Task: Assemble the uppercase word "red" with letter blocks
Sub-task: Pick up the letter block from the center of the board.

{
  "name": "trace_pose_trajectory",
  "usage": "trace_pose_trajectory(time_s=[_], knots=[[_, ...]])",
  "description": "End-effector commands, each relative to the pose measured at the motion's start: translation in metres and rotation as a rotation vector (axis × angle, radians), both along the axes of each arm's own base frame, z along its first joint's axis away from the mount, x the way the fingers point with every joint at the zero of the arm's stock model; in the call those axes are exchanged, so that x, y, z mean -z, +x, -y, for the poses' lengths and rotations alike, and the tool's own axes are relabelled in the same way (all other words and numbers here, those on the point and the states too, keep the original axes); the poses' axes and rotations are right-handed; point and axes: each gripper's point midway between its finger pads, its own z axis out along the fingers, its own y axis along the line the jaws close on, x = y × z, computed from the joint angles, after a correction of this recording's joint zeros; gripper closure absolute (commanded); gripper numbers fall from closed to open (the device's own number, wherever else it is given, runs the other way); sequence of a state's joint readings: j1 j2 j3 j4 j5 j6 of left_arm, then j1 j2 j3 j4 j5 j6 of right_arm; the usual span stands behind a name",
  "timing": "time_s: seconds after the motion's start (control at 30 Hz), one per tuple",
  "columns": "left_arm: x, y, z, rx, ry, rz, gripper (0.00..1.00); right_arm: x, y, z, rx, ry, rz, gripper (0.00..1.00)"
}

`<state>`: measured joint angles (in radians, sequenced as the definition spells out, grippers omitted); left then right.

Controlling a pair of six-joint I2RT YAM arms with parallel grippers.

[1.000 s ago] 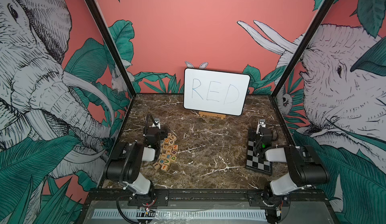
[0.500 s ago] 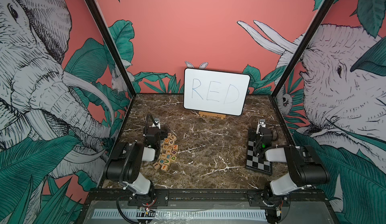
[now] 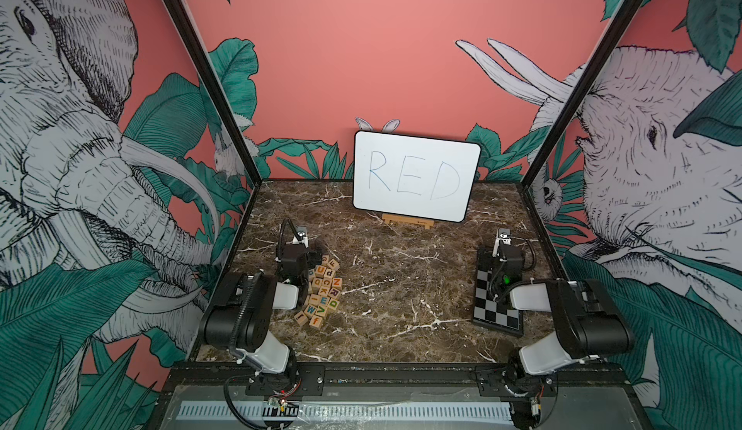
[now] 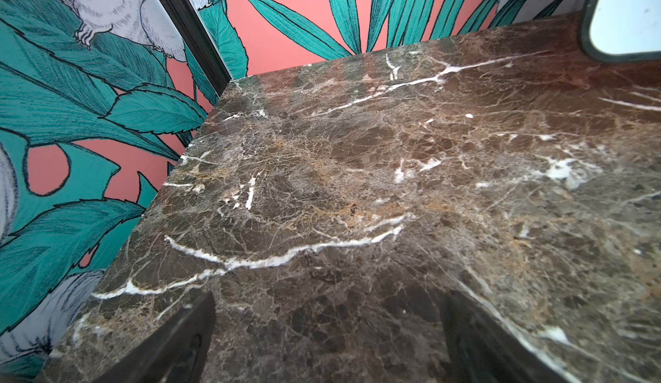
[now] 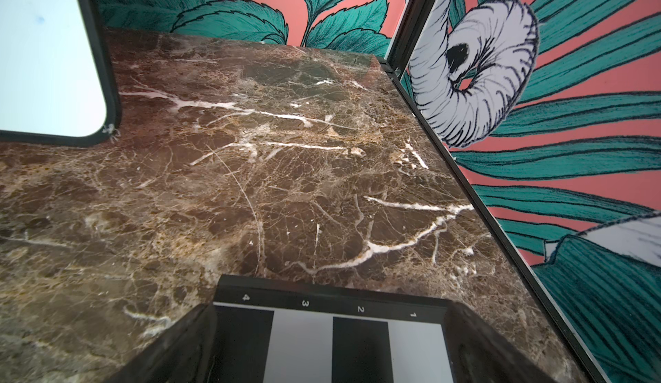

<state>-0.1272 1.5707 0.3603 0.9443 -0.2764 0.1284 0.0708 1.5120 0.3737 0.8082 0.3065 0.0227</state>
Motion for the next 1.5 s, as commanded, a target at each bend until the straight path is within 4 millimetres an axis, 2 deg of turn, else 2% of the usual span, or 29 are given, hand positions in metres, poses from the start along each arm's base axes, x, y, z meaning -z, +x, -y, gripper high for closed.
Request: trace_pose_trajectory(time_s=[0.0, 0.07, 0.17, 0.2, 0.27, 0.3, 0.37, 0.43, 0.53, 0.67, 0.73, 0.77, 0.87, 0.93, 1.03, 1.13, 1.33, 1.47], knots=[[-0.03, 0.0, -0.001, 0.005, 0.006, 0.085, 0.01, -0.037, -0.001, 0.001, 0.019, 0.005, 0.04, 0.01], [-0.052, -0.007, 0.001, 0.006, 0.006, 0.071, 0.0, -0.057, -0.017, 0.003, 0.052, 0.046, 0.028, 0.01], [-0.086, -0.024, -0.001, -0.024, -0.09, 0.071, 0.0, -0.092, -0.044, 0.009, 0.108, 0.14, 0.13, 0.01], [-0.095, -0.031, -0.007, -0.082, -0.167, 0.091, 0.0, -0.095, -0.056, 0.018, 0.177, 0.198, 0.184, 0.01], [-0.099, -0.047, -0.023, -0.205, -0.279, 0.103, 0.0, -0.088, -0.089, 0.041, 0.384, 0.358, 0.284, 0.01], [-0.097, -0.054, -0.033, -0.279, -0.336, 0.136, 0.01, -0.089, -0.096, 0.042, 0.378, 0.392, 0.331, 0.01], [-0.095, -0.055, -0.031, -0.252, -0.348, 0.155, 0.01, -0.1, -0.097, 0.024, 0.228, 0.395, 0.348, 0.01], [-0.096, -0.055, -0.024, -0.225, -0.373, 0.11, 0.01, -0.102, -0.104, 0.021, 0.231, 0.434, 0.315, 0.0], [-0.104, -0.055, -0.003, -0.139, -0.424, -0.007, 0.01, -0.104, -0.104, 0.014, 0.212, 0.479, 0.266, 0.0], [-0.111, -0.059, 0.029, -0.021, -0.563, -0.112, 0.01, -0.11, -0.096, -0.033, 0.014, 0.612, 0.087, 0.01], [-0.112, -0.066, 0.048, 0.048, -0.629, -0.22, 0.01, -0.104, -0.095, -0.061, -0.127, 0.647, -0.026, 0.01], [-0.115, -0.07, 0.06, 0.092, -0.664, -0.284, 0.02, -0.097, -0.097, -0.069, -0.162, 0.651, -0.08, 0.01], [-0.109, -0.086, 0.079, 0.11, -0.766, -0.44, 0.05, -0.071, -0.101, -0.068, -0.148, 0.624, -0.156, 0.01], [-0.105, -0.099, 0.082, 0.093, -0.78, -0.517, 0.09, -0.063, -0.1, -0.073, -0.168, 0.653, -0.148, 0.01], [-0.097, -0.118, 0.075, 0.031, -0.758, -0.572, 0.12, -0.059, -0.098, -0.083, -0.217, 0.699, -0.134, 0.01], [-0.089, -0.135, 0.072, 0.023, -0.664, -0.579, 0.23, -0.06, -0.102, -0.091, -0.271, 0.703, -0.151, 0.02], [-0.074, -0.16, 0.099, 0.093, -0.346, -0.708, 0.26, -0.067, -0.103, -0.103, -0.343, 0.7, -0.103, 0.03], [-0.057, -0.166, 0.119, 0.167, -0.324, -0.746, 0.26, -0.069, -0.106, -0.126, -0.439, 0.631, -0.111, 0.06]])
